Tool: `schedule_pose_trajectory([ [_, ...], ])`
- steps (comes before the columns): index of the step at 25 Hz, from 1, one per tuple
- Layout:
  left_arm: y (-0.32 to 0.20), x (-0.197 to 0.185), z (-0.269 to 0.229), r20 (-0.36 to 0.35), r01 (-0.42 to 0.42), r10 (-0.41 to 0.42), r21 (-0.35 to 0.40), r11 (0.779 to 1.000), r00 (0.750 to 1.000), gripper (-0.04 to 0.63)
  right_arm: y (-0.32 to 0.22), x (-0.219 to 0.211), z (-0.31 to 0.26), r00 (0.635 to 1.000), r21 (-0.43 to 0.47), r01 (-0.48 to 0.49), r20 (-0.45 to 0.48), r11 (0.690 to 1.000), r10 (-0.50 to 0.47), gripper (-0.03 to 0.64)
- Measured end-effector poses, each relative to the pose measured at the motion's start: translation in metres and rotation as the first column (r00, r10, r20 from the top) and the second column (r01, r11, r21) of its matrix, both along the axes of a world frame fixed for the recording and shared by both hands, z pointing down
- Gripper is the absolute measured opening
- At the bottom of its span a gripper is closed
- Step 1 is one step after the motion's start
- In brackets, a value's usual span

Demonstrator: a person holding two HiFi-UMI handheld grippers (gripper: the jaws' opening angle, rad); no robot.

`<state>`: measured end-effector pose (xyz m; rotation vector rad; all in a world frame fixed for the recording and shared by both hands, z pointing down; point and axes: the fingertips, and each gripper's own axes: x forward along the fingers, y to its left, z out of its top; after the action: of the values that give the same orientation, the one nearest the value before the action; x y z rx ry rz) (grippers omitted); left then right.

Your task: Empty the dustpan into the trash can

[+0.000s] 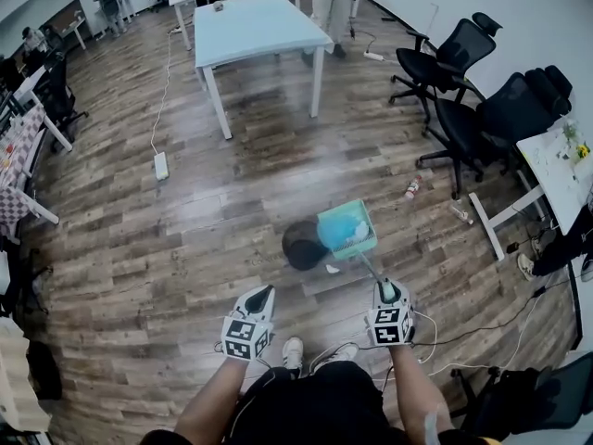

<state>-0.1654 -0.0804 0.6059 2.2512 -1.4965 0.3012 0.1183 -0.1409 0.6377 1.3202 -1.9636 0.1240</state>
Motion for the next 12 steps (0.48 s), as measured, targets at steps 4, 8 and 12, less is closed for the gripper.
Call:
schedule_pose_trajectory([
  [4, 0.002, -0.012, 0.002, -0.004, 0.021, -0.021, 0.002, 1.000, 1.000, 0.012, -0.001, -0.013, -0.005, 0.987, 0.023, 0.121, -0.106, 0.992, -0.118, 0.098],
  [8, 0.003, -0.021, 0.006, -0.002, 0.037, -0.037, -0.008, 0.999, 0.999, 0.012, -0.001, -0.032, -0.009, 0.941, 0.046, 0.261, -0.233, 0.964, -0.244, 0.100],
  [12, 0.004, -0.026, 0.008, -0.005, 0.049, -0.049, -0.014, 0.999, 0.999, 0.012, 0.004, -0.054, -0.002, 0.842, 0.021, 0.425, -0.377, 0.905, -0.386, 0.100],
])
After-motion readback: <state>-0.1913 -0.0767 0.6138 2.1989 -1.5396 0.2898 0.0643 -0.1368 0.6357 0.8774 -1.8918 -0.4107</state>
